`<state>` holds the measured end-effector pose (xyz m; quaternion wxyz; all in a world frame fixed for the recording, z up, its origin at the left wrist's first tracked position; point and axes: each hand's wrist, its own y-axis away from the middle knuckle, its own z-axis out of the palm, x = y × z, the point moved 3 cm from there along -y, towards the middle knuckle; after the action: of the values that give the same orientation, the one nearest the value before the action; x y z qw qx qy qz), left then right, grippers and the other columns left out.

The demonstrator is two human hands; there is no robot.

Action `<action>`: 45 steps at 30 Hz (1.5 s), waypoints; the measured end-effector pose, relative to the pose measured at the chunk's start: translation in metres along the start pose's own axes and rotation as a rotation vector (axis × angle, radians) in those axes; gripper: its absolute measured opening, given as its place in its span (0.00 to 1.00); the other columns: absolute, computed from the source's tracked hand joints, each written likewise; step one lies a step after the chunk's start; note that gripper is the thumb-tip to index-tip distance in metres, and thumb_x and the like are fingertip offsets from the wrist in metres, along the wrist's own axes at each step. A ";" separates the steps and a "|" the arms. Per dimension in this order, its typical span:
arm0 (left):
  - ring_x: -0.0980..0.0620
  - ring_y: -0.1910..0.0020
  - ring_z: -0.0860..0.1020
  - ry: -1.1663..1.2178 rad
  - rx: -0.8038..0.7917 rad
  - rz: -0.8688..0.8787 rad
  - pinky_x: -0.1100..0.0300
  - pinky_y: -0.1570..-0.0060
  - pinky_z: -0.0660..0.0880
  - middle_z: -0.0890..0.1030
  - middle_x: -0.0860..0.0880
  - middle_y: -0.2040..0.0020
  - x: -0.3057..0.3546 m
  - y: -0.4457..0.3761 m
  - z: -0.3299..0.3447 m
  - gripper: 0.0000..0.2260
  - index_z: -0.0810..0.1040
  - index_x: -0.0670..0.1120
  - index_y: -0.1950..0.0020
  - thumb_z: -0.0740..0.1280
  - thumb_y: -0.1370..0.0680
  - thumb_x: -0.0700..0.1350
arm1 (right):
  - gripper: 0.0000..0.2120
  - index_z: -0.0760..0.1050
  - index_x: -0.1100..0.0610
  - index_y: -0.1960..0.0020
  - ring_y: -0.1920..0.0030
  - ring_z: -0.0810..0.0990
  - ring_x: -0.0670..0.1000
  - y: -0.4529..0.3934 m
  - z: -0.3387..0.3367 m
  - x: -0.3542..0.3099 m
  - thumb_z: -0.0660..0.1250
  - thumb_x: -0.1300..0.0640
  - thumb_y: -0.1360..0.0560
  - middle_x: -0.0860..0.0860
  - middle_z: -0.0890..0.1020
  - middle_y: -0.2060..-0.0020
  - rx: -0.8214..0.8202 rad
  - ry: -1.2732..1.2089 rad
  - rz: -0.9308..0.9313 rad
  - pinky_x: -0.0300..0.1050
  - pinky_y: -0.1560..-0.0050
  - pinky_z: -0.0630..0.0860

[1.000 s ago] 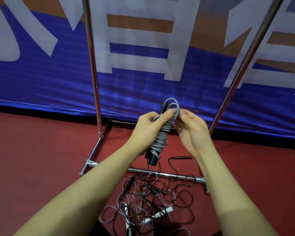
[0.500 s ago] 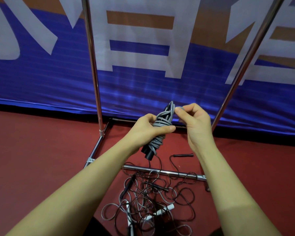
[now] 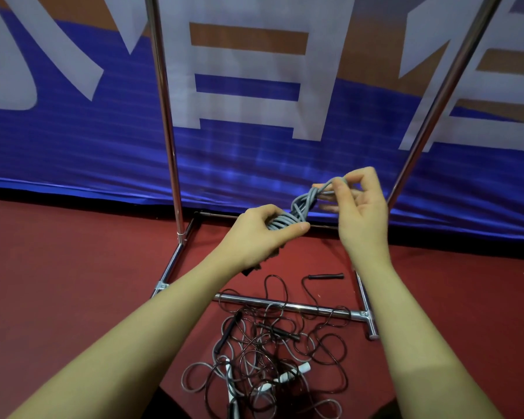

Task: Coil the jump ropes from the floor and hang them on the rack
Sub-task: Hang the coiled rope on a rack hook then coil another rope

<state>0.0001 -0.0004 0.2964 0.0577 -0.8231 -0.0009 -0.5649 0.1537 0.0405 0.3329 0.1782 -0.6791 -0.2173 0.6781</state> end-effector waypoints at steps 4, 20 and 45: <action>0.54 0.77 0.70 -0.042 -0.023 0.019 0.62 0.78 0.67 0.73 0.52 0.73 -0.002 0.005 -0.002 0.14 0.79 0.48 0.55 0.73 0.30 0.57 | 0.11 0.66 0.49 0.58 0.65 0.83 0.47 0.003 0.001 -0.002 0.59 0.62 0.20 0.48 0.81 0.70 0.075 0.036 0.033 0.42 0.71 0.77; 0.50 0.65 0.78 -0.297 0.210 0.155 0.48 0.58 0.77 0.78 0.55 0.67 -0.005 0.008 -0.009 0.22 0.74 0.54 0.52 0.57 0.32 0.70 | 0.10 0.64 0.50 0.58 0.69 0.83 0.51 -0.001 0.010 -0.002 0.56 0.58 0.18 0.54 0.80 0.68 0.208 -0.018 0.181 0.43 0.70 0.77; 0.51 0.45 0.77 -0.427 0.510 0.338 0.55 0.50 0.72 0.79 0.52 0.44 0.110 0.078 -0.047 0.21 0.73 0.49 0.37 0.63 0.24 0.60 | 0.09 0.73 0.53 0.61 0.74 0.74 0.40 -0.008 0.007 -0.149 0.65 0.61 0.23 0.50 0.76 0.69 0.299 0.009 -0.058 0.36 0.68 0.75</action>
<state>0.0010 -0.0893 0.4085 0.3519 -0.8700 -0.0174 -0.3448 0.1481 -0.0330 0.4625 0.2975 -0.6416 -0.1326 0.6945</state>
